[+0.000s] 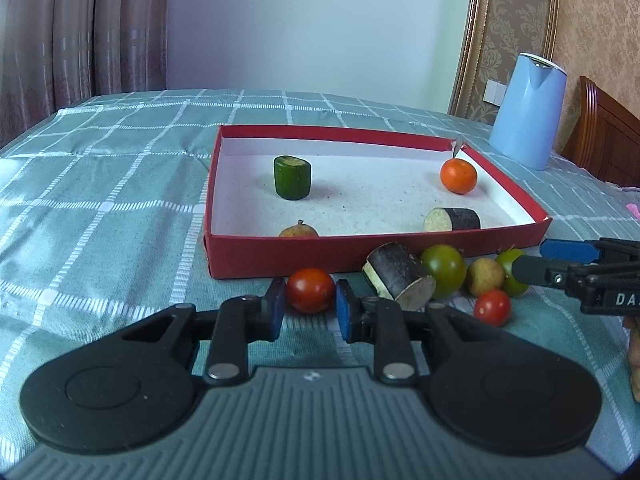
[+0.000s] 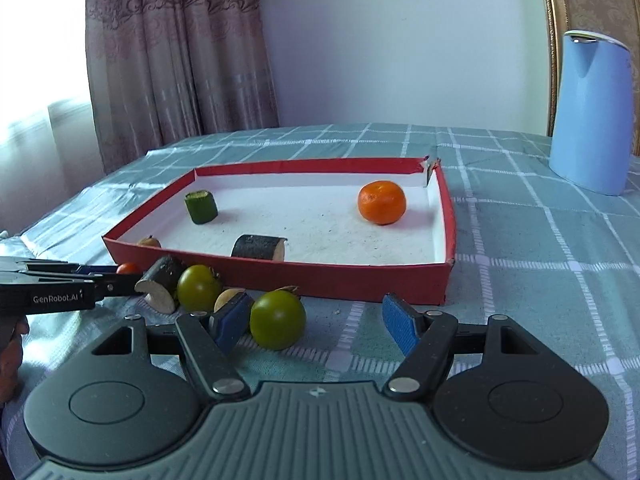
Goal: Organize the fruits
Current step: 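Lift both open grippers out of the box toward the remaining fruits, then close the left gripper on the red cherry tomato while right closes on the green tomato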
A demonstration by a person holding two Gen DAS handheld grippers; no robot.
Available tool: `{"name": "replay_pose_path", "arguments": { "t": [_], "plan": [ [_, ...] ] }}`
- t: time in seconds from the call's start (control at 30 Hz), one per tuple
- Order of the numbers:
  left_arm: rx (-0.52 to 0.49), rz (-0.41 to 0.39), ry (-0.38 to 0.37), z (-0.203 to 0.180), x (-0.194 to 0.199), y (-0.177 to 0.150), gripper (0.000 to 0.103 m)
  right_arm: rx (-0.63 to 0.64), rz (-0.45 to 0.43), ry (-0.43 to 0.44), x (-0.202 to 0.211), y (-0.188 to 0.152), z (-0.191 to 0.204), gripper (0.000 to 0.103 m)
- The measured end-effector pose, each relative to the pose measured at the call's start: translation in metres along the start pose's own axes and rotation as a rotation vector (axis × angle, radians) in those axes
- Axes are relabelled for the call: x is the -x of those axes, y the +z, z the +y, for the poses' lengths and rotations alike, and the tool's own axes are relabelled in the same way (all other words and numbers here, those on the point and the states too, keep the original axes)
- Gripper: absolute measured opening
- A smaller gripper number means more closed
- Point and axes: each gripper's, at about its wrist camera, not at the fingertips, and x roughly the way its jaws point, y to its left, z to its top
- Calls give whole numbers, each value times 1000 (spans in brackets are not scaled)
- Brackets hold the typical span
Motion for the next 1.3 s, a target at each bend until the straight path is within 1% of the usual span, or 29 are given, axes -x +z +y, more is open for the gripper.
{"name": "replay_pose_path", "arguments": {
  "t": [0.1,0.2,0.27,0.33,0.37,0.43,0.5,0.6,0.77,0.93,1.0,1.17,1.3],
  "plan": [
    [-1,0,1,0,0,0,24,-6,13,-1,-5,1,2,72],
    [-4,0,3,-1,0,0,24,9,41,19,-11,2,6,72],
    [-7,0,5,-1,0,0,24,17,39,21,-12,2,9,70],
    [-9,0,7,-2,0,0,24,24,41,44,-14,3,11,55],
    [-10,0,7,-2,0,0,24,32,41,49,-15,3,13,51],
    [-8,0,5,-1,0,0,24,74,41,53,-15,3,21,40],
    [-10,1,2,-2,0,0,25,88,42,57,-14,2,26,33],
    [-13,0,4,-2,0,0,25,78,39,55,-13,1,26,32],
    [-4,-4,-4,-1,1,0,25,-2,17,21,-9,2,12,32],
    [-3,-14,-8,-1,3,-1,24,-25,-36,-17,1,1,7,31],
    [-3,-31,0,-1,6,-2,24,-30,-54,-28,4,0,7,32],
    [24,-113,-33,4,20,-5,23,-26,-84,-55,8,0,8,31],
    [24,-124,-20,3,21,-4,23,-22,-126,-84,15,-1,9,31]
  ]
}}
